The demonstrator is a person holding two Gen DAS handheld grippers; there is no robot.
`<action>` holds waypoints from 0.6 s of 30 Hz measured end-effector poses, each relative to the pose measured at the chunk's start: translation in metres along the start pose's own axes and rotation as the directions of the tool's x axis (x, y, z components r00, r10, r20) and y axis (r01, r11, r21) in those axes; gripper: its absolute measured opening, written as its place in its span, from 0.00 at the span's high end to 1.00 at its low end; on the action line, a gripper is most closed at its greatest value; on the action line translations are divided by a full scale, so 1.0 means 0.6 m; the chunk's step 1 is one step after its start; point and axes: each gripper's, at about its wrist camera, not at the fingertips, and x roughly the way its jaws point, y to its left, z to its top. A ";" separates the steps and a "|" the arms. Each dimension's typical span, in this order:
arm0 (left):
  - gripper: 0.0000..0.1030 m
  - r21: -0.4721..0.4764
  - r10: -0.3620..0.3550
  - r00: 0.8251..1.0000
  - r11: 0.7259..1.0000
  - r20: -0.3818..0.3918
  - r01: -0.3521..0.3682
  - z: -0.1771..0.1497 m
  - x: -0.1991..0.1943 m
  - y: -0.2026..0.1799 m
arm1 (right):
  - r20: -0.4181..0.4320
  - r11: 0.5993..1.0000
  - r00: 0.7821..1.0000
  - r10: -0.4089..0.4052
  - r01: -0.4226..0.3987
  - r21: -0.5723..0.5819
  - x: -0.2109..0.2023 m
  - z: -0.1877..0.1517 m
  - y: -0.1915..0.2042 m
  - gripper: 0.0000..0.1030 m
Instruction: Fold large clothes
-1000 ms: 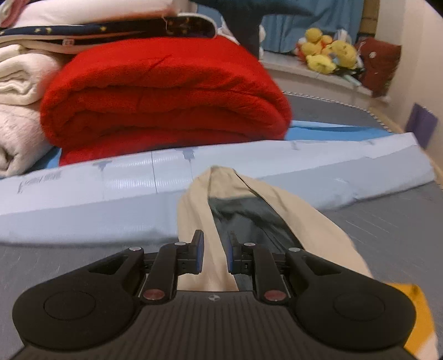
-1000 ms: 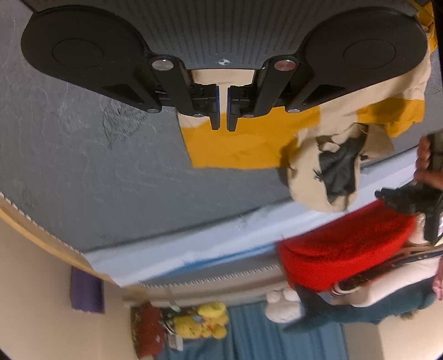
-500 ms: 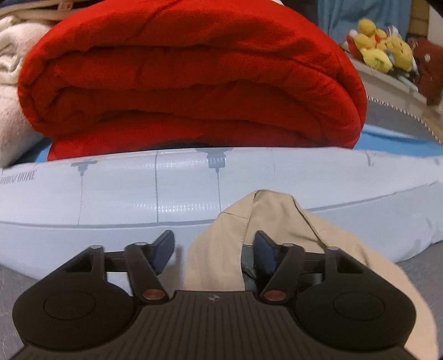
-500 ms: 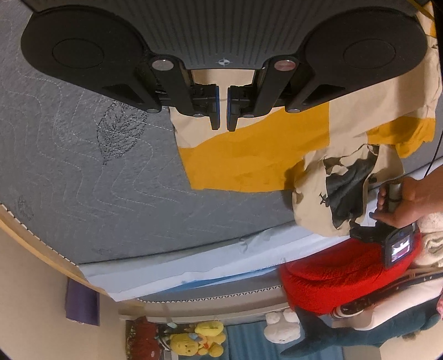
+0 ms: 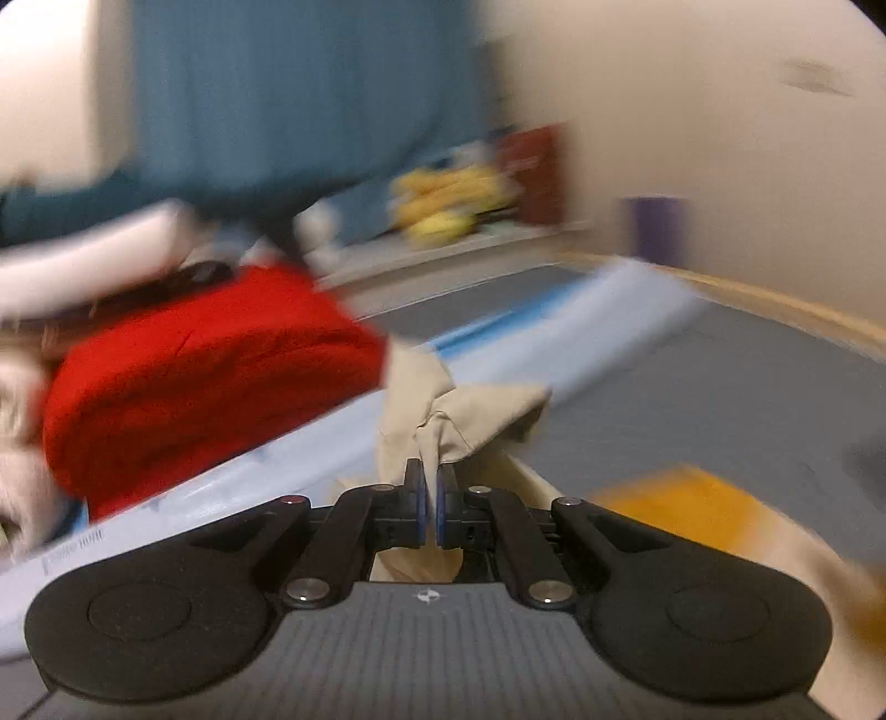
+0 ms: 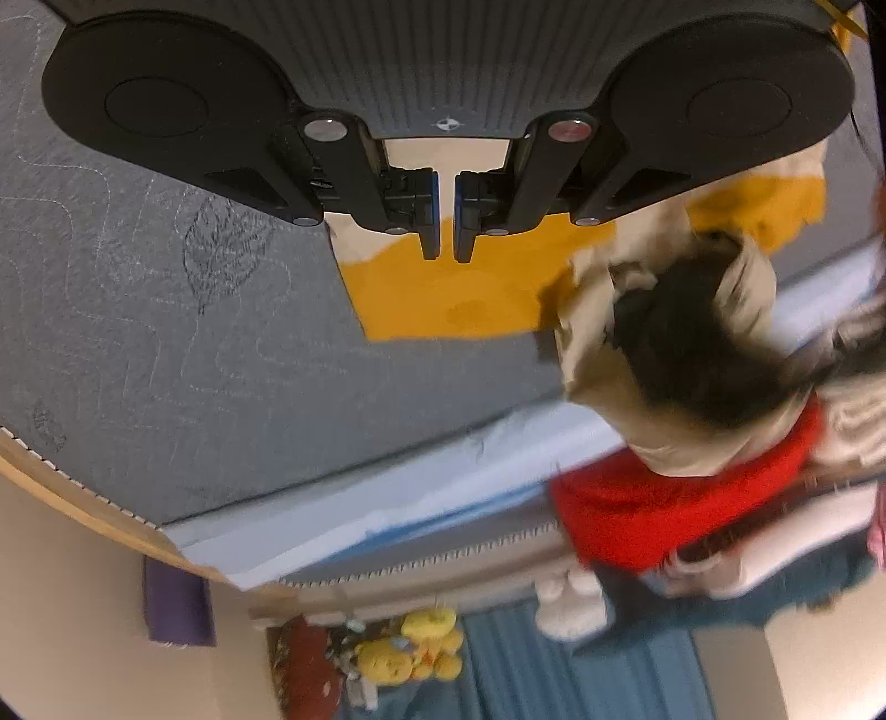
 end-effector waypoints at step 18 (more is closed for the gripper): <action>0.35 -0.891 -0.196 0.947 0.427 -0.255 -0.152 -0.218 -0.113 0.081 | -0.169 0.901 0.914 0.370 -0.307 0.307 0.063 -0.045 0.035 0.60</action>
